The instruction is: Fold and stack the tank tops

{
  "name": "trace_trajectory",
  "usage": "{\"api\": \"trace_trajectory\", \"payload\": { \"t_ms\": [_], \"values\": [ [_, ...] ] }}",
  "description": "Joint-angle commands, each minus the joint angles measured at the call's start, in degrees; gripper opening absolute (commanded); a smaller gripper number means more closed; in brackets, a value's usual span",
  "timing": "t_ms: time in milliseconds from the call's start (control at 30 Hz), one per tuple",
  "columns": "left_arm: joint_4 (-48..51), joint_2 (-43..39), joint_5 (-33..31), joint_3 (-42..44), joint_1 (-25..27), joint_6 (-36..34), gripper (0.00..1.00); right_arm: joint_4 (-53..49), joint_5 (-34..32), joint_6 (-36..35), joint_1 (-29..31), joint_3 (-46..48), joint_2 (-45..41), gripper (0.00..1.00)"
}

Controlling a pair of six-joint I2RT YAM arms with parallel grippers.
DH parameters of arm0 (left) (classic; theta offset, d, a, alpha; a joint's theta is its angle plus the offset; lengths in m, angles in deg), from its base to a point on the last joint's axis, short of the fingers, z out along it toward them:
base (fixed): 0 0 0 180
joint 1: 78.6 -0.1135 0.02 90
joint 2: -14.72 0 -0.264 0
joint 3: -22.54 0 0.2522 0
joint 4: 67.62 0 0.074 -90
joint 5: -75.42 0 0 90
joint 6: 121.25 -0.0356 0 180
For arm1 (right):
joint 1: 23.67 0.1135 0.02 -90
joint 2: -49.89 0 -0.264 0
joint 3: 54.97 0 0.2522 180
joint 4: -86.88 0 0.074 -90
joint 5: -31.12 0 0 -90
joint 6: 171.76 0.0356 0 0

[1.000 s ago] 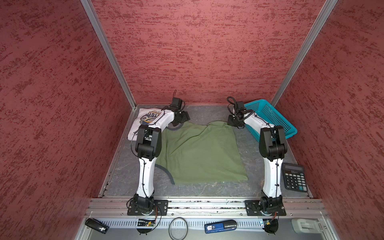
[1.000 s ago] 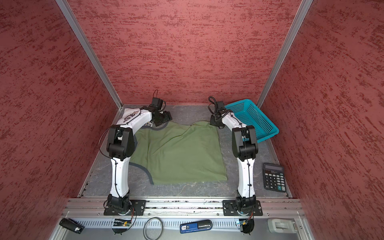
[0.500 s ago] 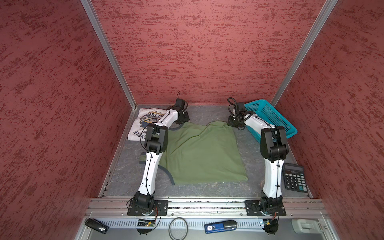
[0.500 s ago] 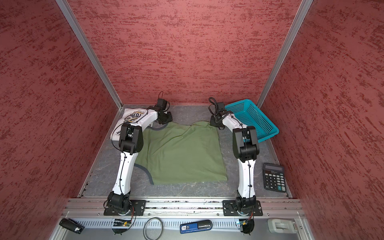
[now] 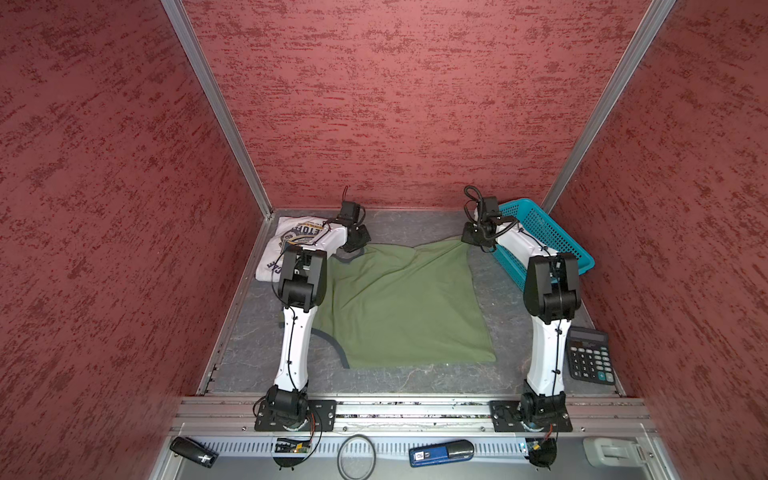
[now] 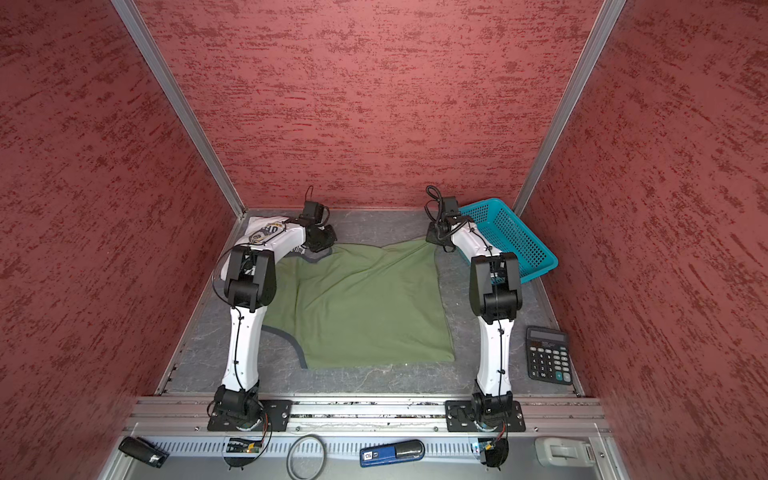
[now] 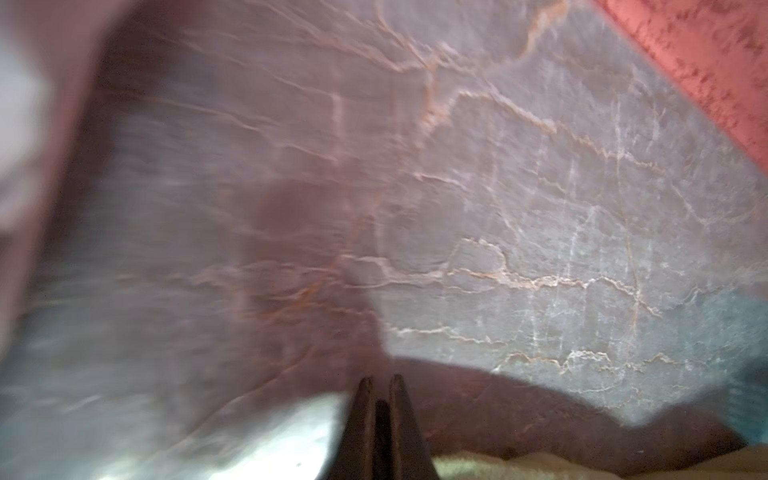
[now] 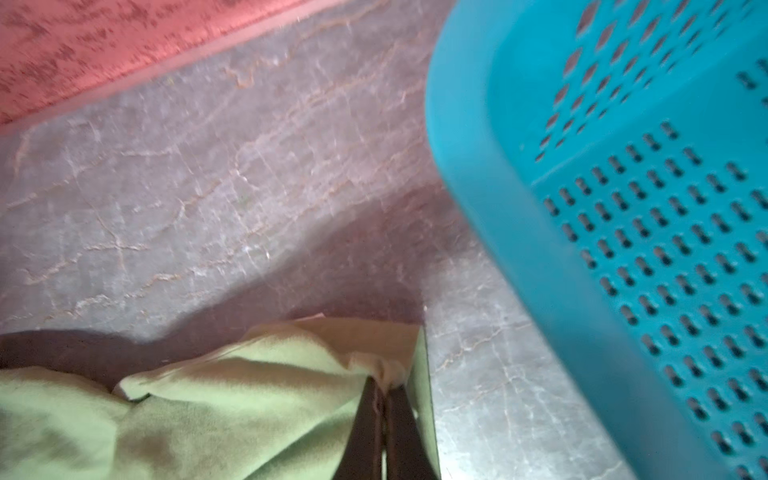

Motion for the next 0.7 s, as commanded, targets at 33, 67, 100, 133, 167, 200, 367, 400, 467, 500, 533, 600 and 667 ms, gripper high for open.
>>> {"api": "trace_trajectory", "payload": {
  "t_ms": [33, 67, 100, 133, 167, 200, 367, 400, 467, 500, 533, 600, 667],
  "values": [
    [-6.33, -4.62, 0.52, 1.38, -1.20, 1.86, 0.00, -0.42, -0.04, -0.88, -0.19, -3.08, 0.45, 0.00],
    [-6.67, -4.65, 1.12, 1.31, -1.29, 1.82, 0.00, -0.56, 0.00, -0.98, -0.22, -3.54, 0.63, 0.00],
    [-6.93, -4.64, 1.55, 1.09, -1.38, 1.71, 0.00, -0.62, -0.07, -1.07, -0.22, -4.03, 0.79, 0.00],
    [-7.26, -4.66, 1.71, 1.04, -1.38, 1.67, 0.00, -0.65, -0.08, -1.23, -0.24, -4.37, 0.90, 0.00],
    [-7.59, -4.68, 1.77, 1.06, -1.47, 1.65, 0.00, -0.52, -0.15, -1.33, -0.25, -4.49, 0.86, 0.00],
    [-7.80, -4.80, 1.78, 1.13, -1.54, 1.62, 0.00, -0.25, -0.25, -1.43, -0.24, -4.58, 0.91, 0.00],
    [-9.67, -6.53, 1.59, 2.62, -1.91, 2.18, 0.00, -0.92, -2.61, -1.57, -0.55, -5.31, 1.69, 0.00],
    [-9.84, -6.66, 1.67, 2.56, -1.91, 2.07, 0.00, -0.80, -2.61, -1.60, -0.77, -5.13, 1.70, 0.00],
    [-9.34, -6.21, 2.42, 1.55, -1.91, 1.59, 0.00, -0.63, -2.78, -1.47, -0.98, -4.72, 1.55, 0.00],
    [-8.68, -5.69, 3.15, 0.59, -1.83, 1.23, 0.00, -0.45, -2.78, -1.50, -1.12, -4.31, 1.35, 0.00],
    [-7.96, -5.23, 3.57, -0.08, -1.74, 0.70, 0.00, -0.20, -2.80, -1.47, -1.18, -4.01, 1.03, 0.00],
    [-7.65, -5.41, 3.79, 0.19, -1.40, -0.18, 0.00, 0.12, -2.59, -1.56, -1.21, -3.20, 0.23, 0.00],
    [-7.95, -6.65, 4.03, 1.49, -1.12, -1.21, 0.00, 1.03, -1.91, -1.78, -1.23, -1.57, -1.21, 0.00]
  ]
}}
